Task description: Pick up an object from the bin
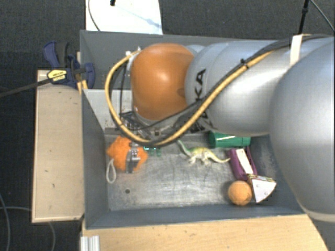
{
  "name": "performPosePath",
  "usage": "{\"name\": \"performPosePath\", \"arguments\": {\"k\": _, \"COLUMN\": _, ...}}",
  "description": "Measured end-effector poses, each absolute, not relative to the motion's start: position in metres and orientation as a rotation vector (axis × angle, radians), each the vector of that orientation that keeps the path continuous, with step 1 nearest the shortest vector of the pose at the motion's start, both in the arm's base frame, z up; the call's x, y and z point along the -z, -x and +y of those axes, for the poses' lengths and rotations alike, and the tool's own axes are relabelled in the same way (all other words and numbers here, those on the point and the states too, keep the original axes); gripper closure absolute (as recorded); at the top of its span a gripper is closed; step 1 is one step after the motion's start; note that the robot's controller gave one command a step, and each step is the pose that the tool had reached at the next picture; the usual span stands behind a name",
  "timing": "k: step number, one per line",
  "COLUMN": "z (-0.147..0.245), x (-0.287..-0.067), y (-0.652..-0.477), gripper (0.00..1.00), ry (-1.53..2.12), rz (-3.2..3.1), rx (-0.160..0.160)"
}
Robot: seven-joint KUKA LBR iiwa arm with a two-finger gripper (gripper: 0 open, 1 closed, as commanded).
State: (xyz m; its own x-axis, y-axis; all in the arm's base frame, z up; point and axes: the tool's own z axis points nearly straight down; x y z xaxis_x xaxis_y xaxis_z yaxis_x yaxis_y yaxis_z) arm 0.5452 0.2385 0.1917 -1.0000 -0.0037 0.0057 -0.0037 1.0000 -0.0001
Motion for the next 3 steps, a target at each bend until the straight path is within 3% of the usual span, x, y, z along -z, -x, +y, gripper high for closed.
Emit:
{"name": "performPosePath", "arguments": {"k": 1, "z": 0.237, "x": -0.196, "y": -0.547, "gripper": 0.0, "ry": 0.004, "rz": -3.144, "rx": 0.003}}
{"name": "performPosePath", "arguments": {"k": 2, "z": 0.238, "x": -0.133, "y": -0.535, "gripper": 0.0, "ry": -0.048, "rz": -3.148, "rx": 0.006}}
{"name": "performPosePath", "arguments": {"k": 3, "z": 0.238, "x": -0.1, "y": -0.529, "gripper": 0.0, "ry": -0.033, "rz": -3.145, "rx": 0.007}}
